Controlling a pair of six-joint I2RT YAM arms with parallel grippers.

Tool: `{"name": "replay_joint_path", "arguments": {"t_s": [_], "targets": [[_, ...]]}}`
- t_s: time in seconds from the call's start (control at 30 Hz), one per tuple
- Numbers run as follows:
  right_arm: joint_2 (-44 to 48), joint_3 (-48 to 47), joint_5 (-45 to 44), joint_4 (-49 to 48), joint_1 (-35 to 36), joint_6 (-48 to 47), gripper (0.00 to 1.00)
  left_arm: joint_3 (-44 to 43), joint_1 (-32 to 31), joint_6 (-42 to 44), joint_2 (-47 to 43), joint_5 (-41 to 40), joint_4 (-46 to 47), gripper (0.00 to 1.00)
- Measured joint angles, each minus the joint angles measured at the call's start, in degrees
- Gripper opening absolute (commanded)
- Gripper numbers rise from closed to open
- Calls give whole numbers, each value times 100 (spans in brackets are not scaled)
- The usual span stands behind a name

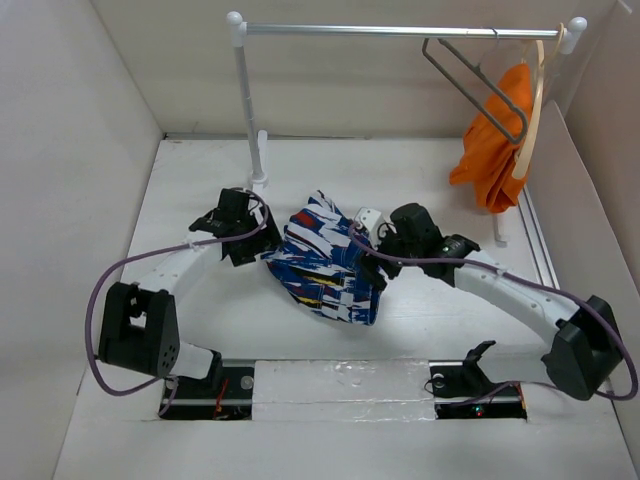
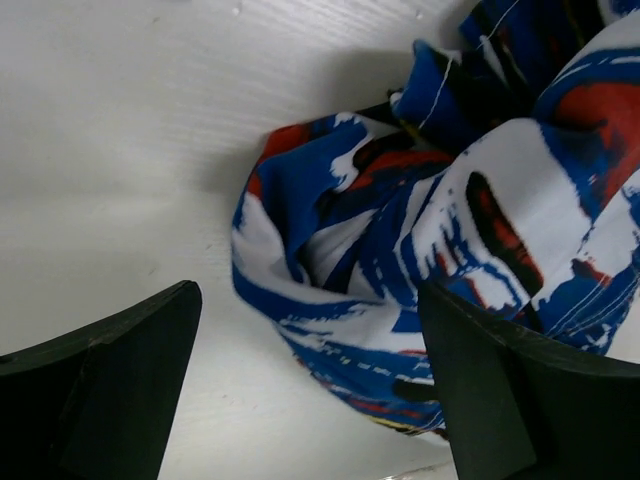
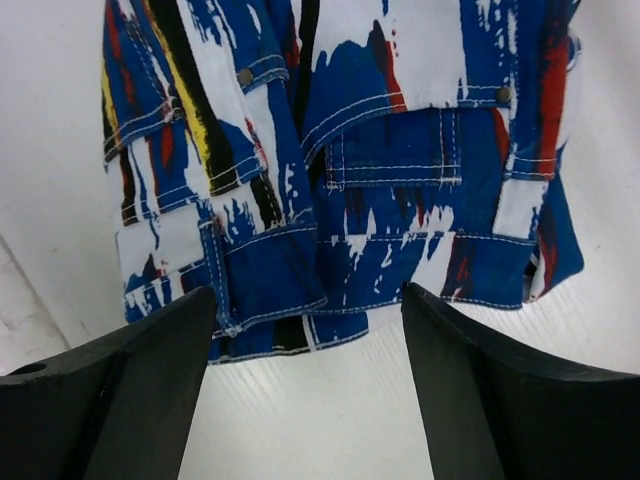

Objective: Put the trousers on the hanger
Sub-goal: Fold the trousers

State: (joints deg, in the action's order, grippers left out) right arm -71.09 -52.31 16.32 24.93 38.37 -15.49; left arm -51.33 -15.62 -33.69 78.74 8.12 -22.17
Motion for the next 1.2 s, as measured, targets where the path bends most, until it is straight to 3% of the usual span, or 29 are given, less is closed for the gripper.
{"name": "replay_joint_path", "arguments": {"t_s": [0.1, 0.17, 0.27, 0.33, 0.43, 0.47, 0.6, 0.73, 1.03, 1.13, 1.17, 1.2], "targets": [[-348, 70, 26, -247, -2, -52, 79, 0, -4, -85, 284, 138, 402, 71], [-546, 98, 31, -330, -2, -87, 75, 0, -7, -129, 509, 179, 575, 67], [-787, 142, 66, -466, 2, -107, 66, 2, -7, -181, 715, 245, 752, 48], [-925, 144, 118, -560, 22, -122, 48, 2, -9, -229, 789, 308, 866, 23], [-1056, 142, 245, -625, 52, -125, 7, 2, -20, -262, 833, 380, 935, 0], [-1069, 142, 267, -629, 70, -138, 0, 2, -20, -262, 831, 391, 933, 0], [-1034, 46, 313, -509, 116, -133, 0, -26, -37, -243, 748, 337, 813, 0], [-789, -562, 302, 35, 192, -181, 0, -503, -46, -208, 396, 153, 118, 0], [-111, -3460, 168, 988, 570, -538, 0, -3862, -160, -140, -258, -205, -1067, 0], [79, -3644, 175, 1108, 1189, -603, 0, -4081, -203, -210, -839, -848, -1115, 0], [114, -3512, 199, 1097, 1469, -616, 0, -3825, -216, -258, -1189, -1104, -1069, 4], [138, -3265, 232, 1071, 1751, -627, 0, -3442, -229, -339, -1563, -1360, -1029, 30]]}}
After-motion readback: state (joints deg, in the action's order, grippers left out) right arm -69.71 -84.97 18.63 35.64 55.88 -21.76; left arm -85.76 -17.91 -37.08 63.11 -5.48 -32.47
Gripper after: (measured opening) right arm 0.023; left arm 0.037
